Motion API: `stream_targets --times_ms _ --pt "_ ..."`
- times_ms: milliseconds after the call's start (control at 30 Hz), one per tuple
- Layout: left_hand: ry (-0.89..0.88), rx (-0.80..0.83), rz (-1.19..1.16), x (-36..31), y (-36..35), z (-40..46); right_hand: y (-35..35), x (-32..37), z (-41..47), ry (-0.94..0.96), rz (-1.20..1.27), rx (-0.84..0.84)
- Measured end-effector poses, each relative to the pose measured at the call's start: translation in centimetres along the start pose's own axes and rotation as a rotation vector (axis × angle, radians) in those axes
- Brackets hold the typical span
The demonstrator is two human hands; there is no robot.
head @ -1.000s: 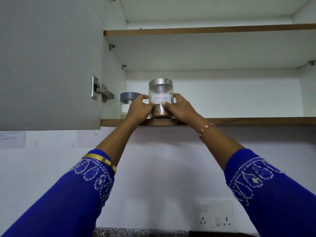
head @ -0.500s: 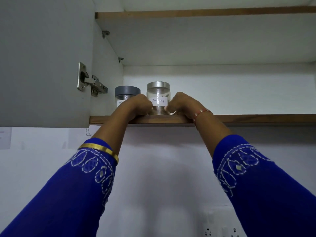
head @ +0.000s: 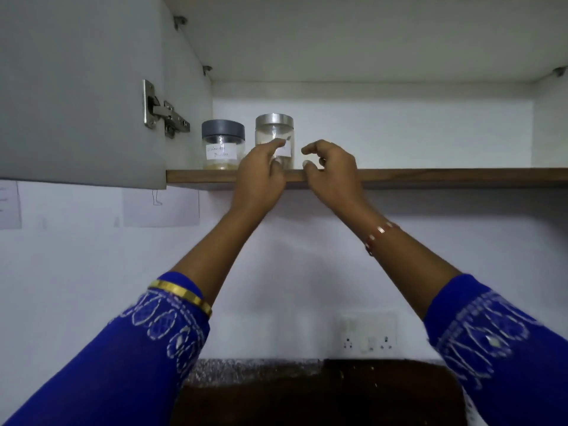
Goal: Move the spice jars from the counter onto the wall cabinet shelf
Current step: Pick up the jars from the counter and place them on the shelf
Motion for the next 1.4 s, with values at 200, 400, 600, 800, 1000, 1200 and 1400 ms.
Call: stream_targets --times_ms 200,400,600,800,1000,1200,1400 --pt "-0.04 0.091 -0.275 -3.2 -3.0 -9.3 3.0 -0.6 -11.1 -0.055 0.093 -0.029" --pt "0.127 0.371 -0.34 -4.5 -7.3 -20.4 5.2 -1.4 -23.5 -0.298 0.157 0.013" --pt "0.246 0.643 -0.475 -4.5 -11.7 -31.6 5.2 -4.0 -36.6 -0.571 0.199 0.135" --pt "0.447 0.813 -0.59 -5.1 -15.4 -40.8 3.2 -5.2 -48.3 -0.919 0.186 0.53" --pt "0.651 1.069 -0.504 -4.1 -17.3 -48.4 0.0 -6.1 -55.6 -0.919 -0.114 1.005" --pt "0.793 1.191 -0.457 -3.2 -17.4 -51.1 -1.1 -7.2 -57.2 -0.918 -0.182 0.988" --pt "0.852 0.998 -0.619 -3.9 -15.4 -49.0 -0.1 -7.5 -52.6 -0.836 -0.107 0.904"
Point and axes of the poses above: each hand's wrist, its own z-axis towards the middle knuckle, its own y-axis out of the back of the hand, x = y × z, the point moved 2 cm from there along z, towards the middle knuckle, and after that the axes turned 12 degrees about x, right-handed, at the moved point
